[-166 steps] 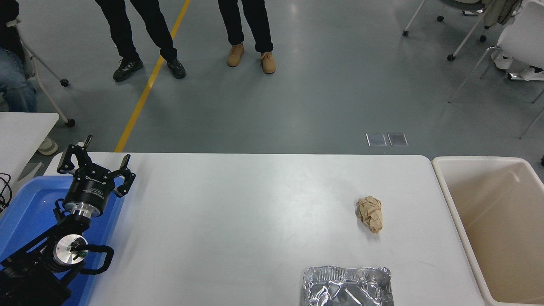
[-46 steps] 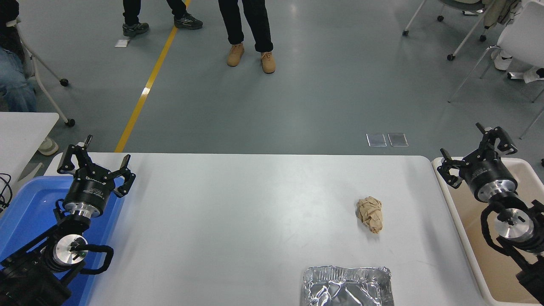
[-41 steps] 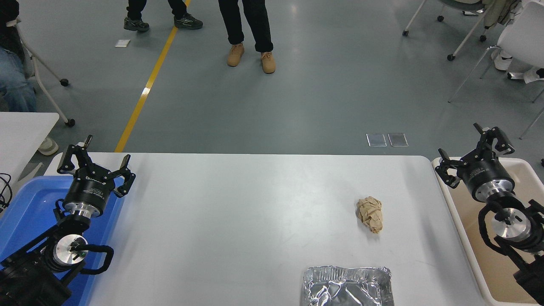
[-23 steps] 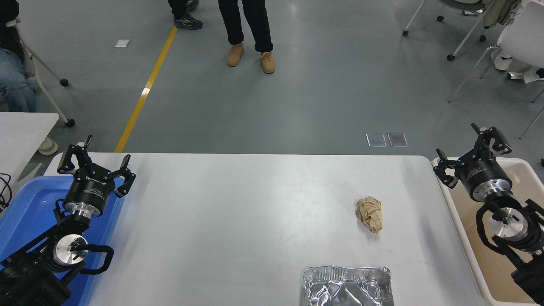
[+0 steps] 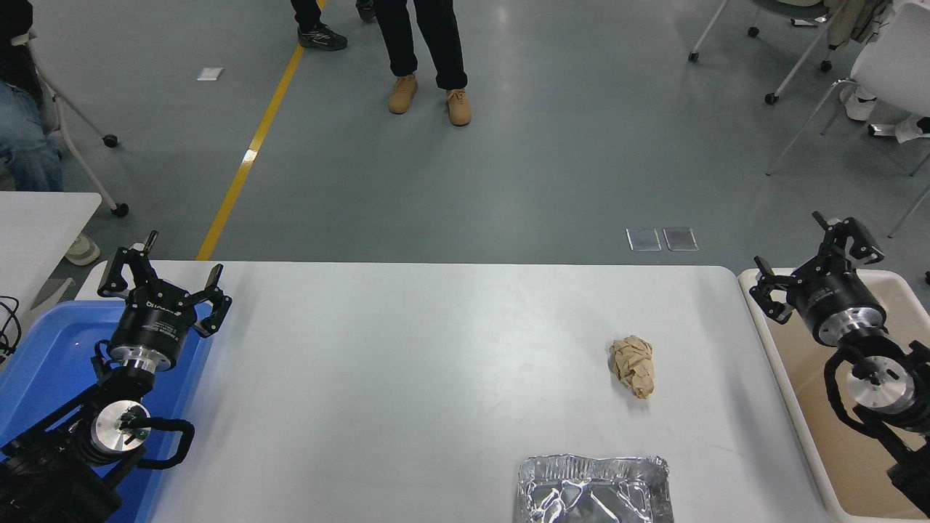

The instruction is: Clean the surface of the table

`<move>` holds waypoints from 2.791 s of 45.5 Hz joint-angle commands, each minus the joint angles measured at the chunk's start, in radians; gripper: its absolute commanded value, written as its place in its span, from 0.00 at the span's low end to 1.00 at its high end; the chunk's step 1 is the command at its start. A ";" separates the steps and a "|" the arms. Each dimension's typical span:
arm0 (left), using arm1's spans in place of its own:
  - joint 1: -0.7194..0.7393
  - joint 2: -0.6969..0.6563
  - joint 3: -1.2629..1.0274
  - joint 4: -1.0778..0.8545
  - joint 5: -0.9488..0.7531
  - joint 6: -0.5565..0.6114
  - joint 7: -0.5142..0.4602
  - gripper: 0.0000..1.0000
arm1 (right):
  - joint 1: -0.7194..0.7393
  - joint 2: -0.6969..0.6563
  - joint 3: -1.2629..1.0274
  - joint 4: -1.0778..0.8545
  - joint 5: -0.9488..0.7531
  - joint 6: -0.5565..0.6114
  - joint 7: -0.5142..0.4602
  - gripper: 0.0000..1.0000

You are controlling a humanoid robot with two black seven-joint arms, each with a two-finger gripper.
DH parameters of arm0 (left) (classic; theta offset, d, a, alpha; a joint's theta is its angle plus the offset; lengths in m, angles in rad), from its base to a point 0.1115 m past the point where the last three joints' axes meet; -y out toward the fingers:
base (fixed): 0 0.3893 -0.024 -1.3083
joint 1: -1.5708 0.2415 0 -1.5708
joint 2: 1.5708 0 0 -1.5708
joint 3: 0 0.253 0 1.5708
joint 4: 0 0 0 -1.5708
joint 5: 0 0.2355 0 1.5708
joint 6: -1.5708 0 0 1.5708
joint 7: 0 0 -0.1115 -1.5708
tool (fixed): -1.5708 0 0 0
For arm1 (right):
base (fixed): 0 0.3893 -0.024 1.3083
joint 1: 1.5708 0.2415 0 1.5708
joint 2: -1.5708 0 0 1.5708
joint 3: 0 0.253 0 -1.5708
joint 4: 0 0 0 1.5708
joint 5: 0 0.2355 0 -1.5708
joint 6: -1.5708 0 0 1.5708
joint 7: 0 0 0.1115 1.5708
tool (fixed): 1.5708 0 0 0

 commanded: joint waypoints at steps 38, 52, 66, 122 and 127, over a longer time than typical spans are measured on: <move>0.000 0.000 0.000 0.000 0.000 0.000 0.000 0.99 | 0.261 -0.318 -0.551 0.135 -0.641 0.134 0.001 0.98; 0.000 0.000 0.000 0.000 0.000 0.000 0.000 0.99 | 0.273 -0.391 -0.623 0.225 -0.805 0.140 0.001 0.98; 0.000 0.000 0.000 0.000 0.000 0.000 0.000 0.99 | 0.273 -0.472 -0.726 0.320 -0.948 0.142 0.002 0.98; 0.000 0.000 0.000 0.000 0.000 0.000 0.000 0.99 | 0.130 -0.683 -0.790 0.656 -1.197 0.143 0.073 0.98; 0.000 0.000 0.000 0.000 0.000 0.000 0.000 0.99 | 0.127 -0.675 -0.792 0.653 -1.189 0.143 0.041 0.98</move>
